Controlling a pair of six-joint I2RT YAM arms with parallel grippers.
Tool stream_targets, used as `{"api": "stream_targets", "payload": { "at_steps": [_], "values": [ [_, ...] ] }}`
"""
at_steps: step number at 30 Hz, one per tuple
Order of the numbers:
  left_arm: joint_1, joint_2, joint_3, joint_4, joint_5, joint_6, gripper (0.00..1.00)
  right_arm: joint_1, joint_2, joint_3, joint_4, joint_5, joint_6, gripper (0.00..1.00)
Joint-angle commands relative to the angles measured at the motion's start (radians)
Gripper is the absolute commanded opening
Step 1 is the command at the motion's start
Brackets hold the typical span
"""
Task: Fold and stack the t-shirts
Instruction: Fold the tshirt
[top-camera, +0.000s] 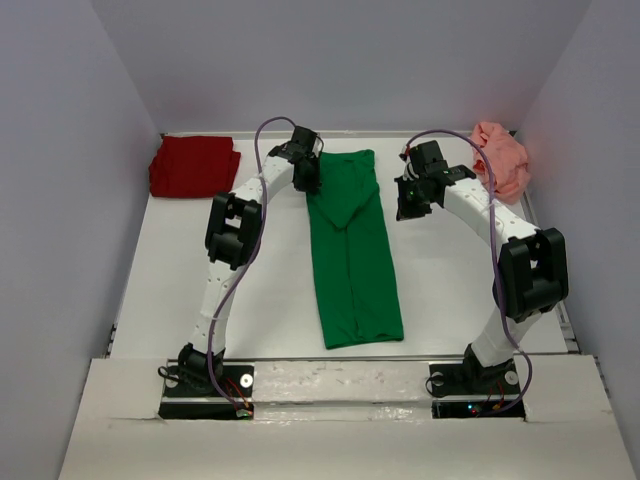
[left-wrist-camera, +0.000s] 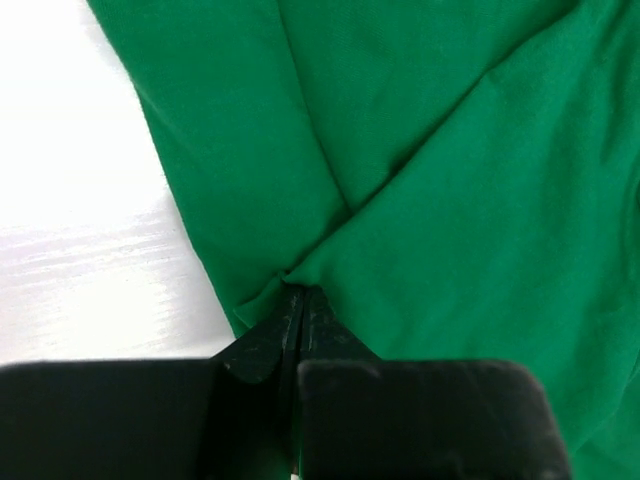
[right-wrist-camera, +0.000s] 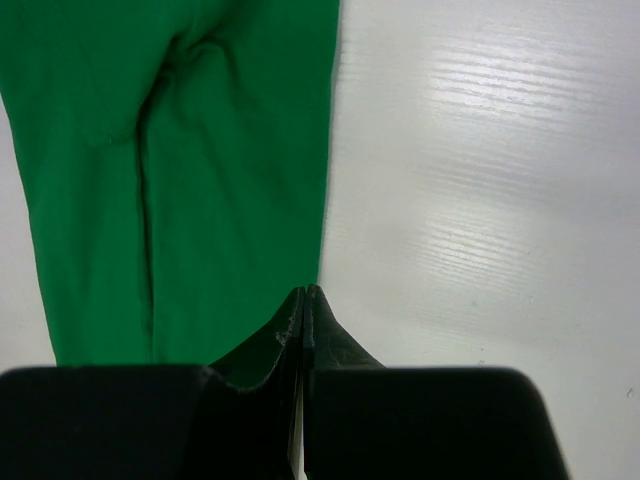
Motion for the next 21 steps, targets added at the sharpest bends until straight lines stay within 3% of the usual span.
{"api": "stream_targets", "payload": {
  "at_steps": [1, 12, 21],
  "values": [
    [-0.006, -0.010, 0.020, -0.009, -0.010, 0.003, 0.00, 0.010, 0.013, 0.005, 0.030, -0.011, -0.007, 0.00],
    [-0.009, -0.103, 0.006, -0.001, -0.099, 0.012, 0.00, 0.010, 0.022, 0.019, 0.029, -0.018, -0.007, 0.00],
    [-0.005, -0.082, 0.074, -0.039, -0.165, 0.024, 0.00, 0.010, 0.021, 0.019, 0.026, -0.017, -0.015, 0.00]
  ]
}}
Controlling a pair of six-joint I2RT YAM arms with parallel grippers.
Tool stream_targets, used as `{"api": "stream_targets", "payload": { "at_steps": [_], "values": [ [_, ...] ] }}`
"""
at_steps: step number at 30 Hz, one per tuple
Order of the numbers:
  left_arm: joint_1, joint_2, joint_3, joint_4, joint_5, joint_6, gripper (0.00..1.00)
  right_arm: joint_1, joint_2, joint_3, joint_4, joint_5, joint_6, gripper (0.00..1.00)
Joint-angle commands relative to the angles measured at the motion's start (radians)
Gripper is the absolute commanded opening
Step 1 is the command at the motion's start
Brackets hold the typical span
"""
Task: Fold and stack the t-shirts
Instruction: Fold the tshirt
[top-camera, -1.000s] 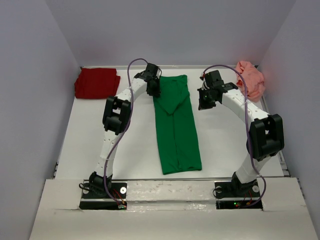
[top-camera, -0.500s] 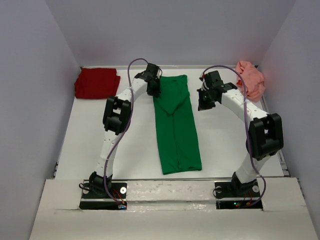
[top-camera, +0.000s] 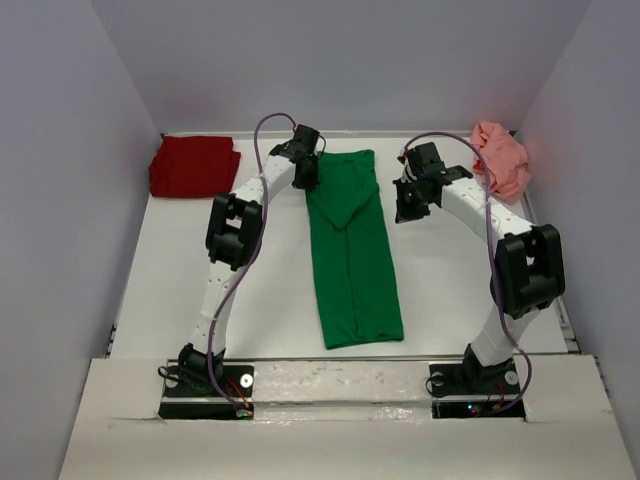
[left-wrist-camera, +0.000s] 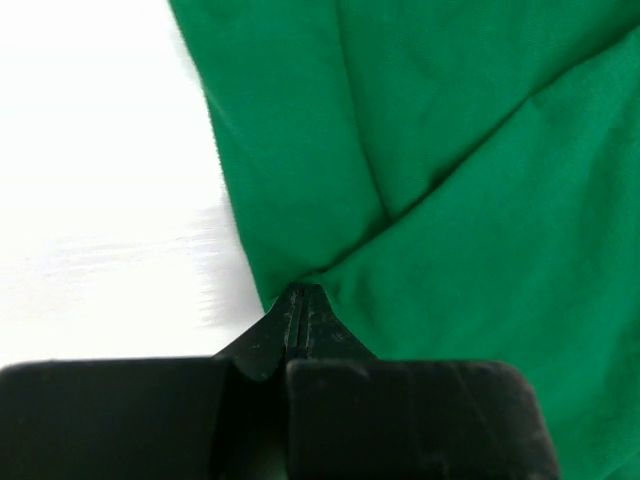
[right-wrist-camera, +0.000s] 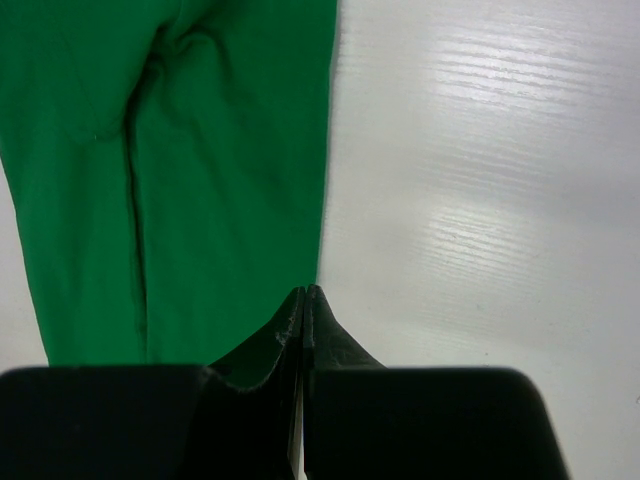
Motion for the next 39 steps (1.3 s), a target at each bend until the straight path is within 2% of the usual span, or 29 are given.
{"api": "stream_targets", "payload": {
  "at_steps": [1, 6, 7, 8, 10, 11, 12, 19, 39],
  "values": [
    [0.007, -0.063, 0.071, -0.030, -0.047, 0.020, 0.00, 0.009, -0.006, 0.021, 0.026, -0.011, -0.016, 0.00],
    [0.016, -0.040, 0.102, -0.054, -0.021, 0.012, 0.00, 0.009, -0.005, 0.016, 0.026, -0.015, -0.014, 0.00],
    [0.018, -0.054, 0.077, -0.040, -0.014, 0.009, 0.05, 0.009, -0.003, 0.013, 0.027, -0.017, -0.014, 0.00],
    [0.015, -0.078, 0.039, -0.014, -0.012, 0.003, 0.22, 0.009, 0.003, 0.015, 0.027, -0.018, -0.018, 0.00],
    [0.015, -0.097, 0.007, 0.008, -0.014, 0.005, 0.41, 0.009, 0.011, 0.019, 0.026, -0.015, -0.018, 0.00],
    [0.014, -0.101, 0.001, 0.011, -0.014, 0.005, 0.50, 0.009, 0.015, 0.022, 0.024, -0.014, -0.016, 0.00],
    [0.014, -0.098, 0.010, 0.008, -0.018, 0.012, 0.51, 0.009, 0.017, 0.024, 0.023, -0.020, -0.016, 0.00],
    [0.021, -0.034, 0.096, -0.021, -0.003, 0.032, 0.52, 0.009, -0.009, 0.015, 0.021, -0.015, -0.018, 0.00],
    [0.021, 0.030, 0.085, 0.060, 0.183, 0.016, 0.48, 0.009, 0.020, 0.016, 0.021, -0.012, -0.016, 0.00]
  ]
}}
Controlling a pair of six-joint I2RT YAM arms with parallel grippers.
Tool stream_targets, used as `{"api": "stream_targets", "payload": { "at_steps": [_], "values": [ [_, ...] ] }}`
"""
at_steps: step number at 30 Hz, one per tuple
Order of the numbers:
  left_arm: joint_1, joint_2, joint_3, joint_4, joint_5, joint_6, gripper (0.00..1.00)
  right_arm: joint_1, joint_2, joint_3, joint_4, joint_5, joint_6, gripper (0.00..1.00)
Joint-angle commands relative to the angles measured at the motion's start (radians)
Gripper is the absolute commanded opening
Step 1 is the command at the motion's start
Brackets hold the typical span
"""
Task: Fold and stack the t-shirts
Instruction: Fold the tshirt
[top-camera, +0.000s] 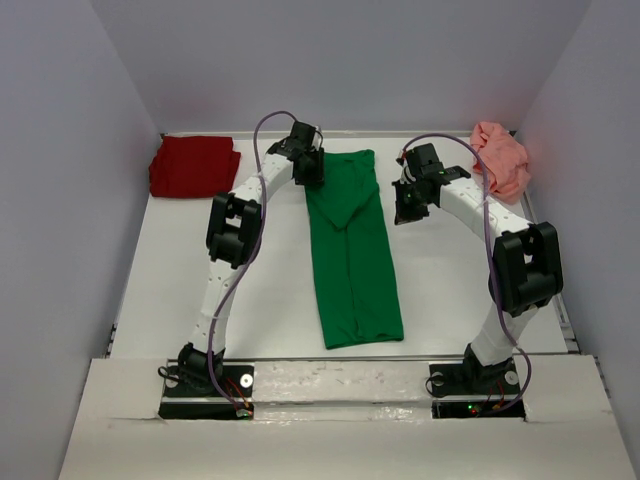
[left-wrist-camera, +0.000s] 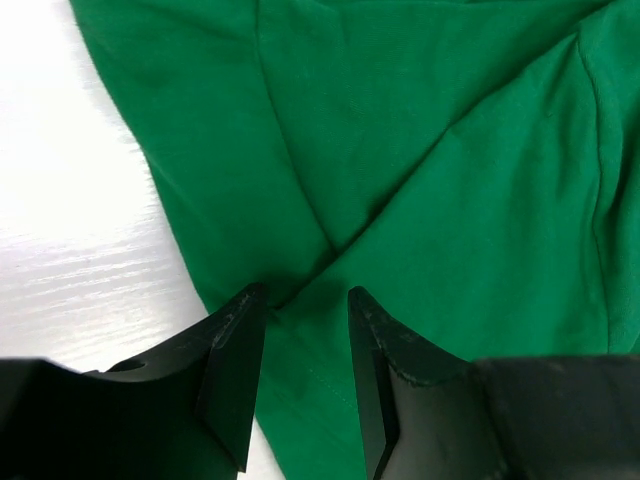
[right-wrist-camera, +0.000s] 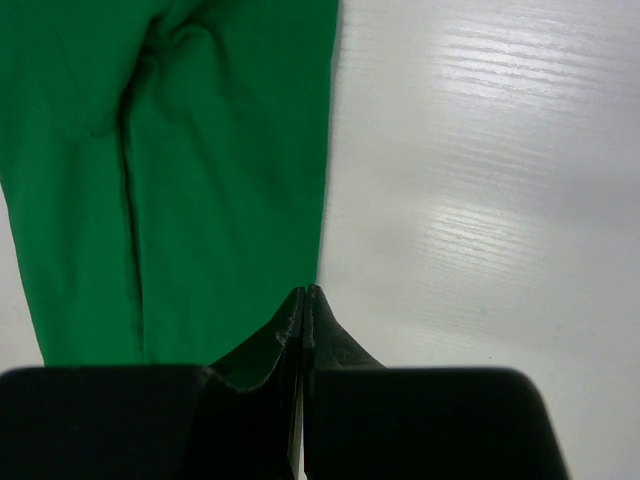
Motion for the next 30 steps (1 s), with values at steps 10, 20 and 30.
{"api": "stream_targets", "payload": {
  "at_steps": [10, 20, 30],
  "values": [
    [0.004, -0.008, -0.001, 0.038, 0.055, 0.001, 0.41, 0.009, 0.016, 0.019, 0.026, -0.012, -0.009, 0.00],
    [0.003, -0.005, 0.017, 0.021, 0.043, 0.001, 0.00, 0.009, 0.013, 0.015, 0.028, -0.008, -0.007, 0.00],
    [0.012, -0.072, 0.034, 0.033, -0.072, 0.063, 0.00, 0.009, 0.015, 0.010, 0.029, -0.010, -0.007, 0.00]
  ]
}}
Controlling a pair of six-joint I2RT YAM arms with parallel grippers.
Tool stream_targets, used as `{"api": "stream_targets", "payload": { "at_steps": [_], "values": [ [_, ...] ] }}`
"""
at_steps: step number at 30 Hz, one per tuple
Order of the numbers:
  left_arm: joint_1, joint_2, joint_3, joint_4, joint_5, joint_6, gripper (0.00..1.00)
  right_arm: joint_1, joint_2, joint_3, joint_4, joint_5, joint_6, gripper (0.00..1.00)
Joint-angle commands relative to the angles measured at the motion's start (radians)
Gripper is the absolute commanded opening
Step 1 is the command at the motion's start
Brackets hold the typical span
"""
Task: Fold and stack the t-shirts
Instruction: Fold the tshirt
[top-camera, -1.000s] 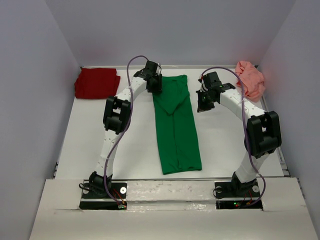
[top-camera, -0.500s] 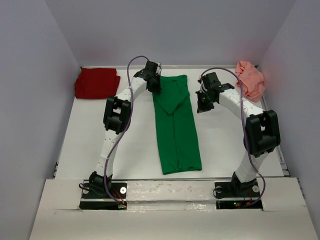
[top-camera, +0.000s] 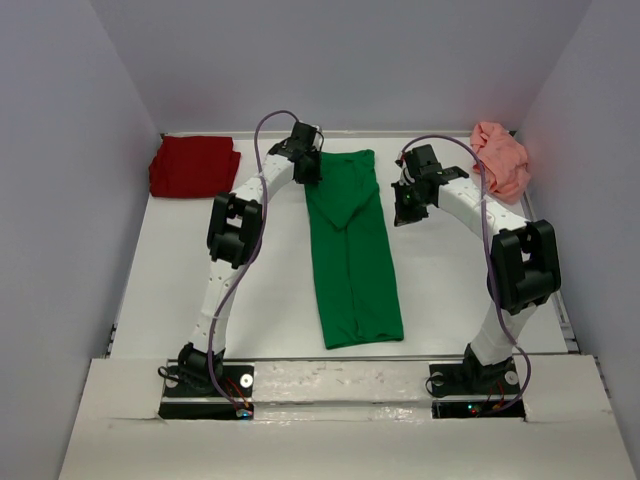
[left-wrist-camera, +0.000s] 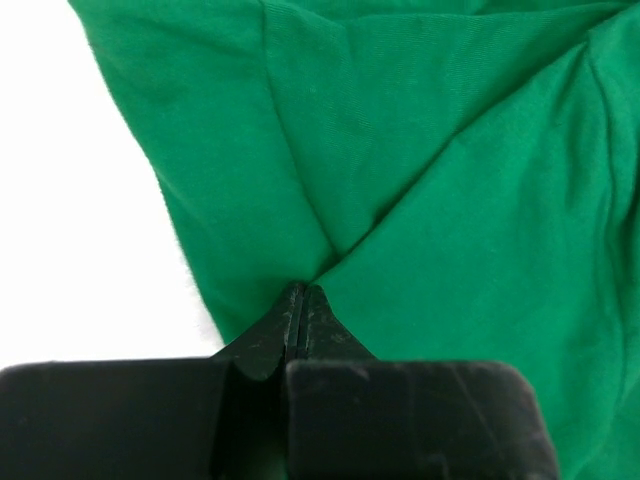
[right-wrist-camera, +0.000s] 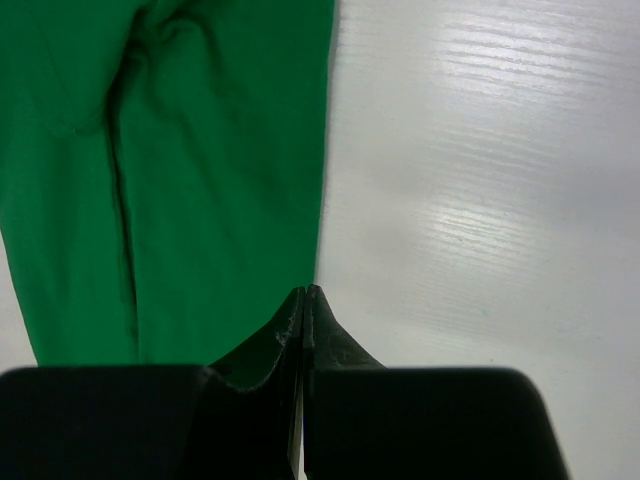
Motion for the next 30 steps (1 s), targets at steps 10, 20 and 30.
{"api": "stream_targets", "payload": {
  "at_steps": [10, 20, 30],
  "values": [
    [0.054, -0.066, 0.107, 0.026, -0.012, 0.040, 0.00, 0.009, 0.001, 0.015, 0.026, -0.005, -0.008, 0.00],
    [0.065, -0.019, 0.168, 0.034, 0.073, 0.042, 0.00, 0.009, 0.025, 0.027, 0.026, -0.008, -0.006, 0.00],
    [0.064, -0.028, 0.096, 0.047, 0.090, 0.031, 0.33, 0.009, 0.024, 0.027, 0.024, -0.002, -0.012, 0.00]
  ]
}}
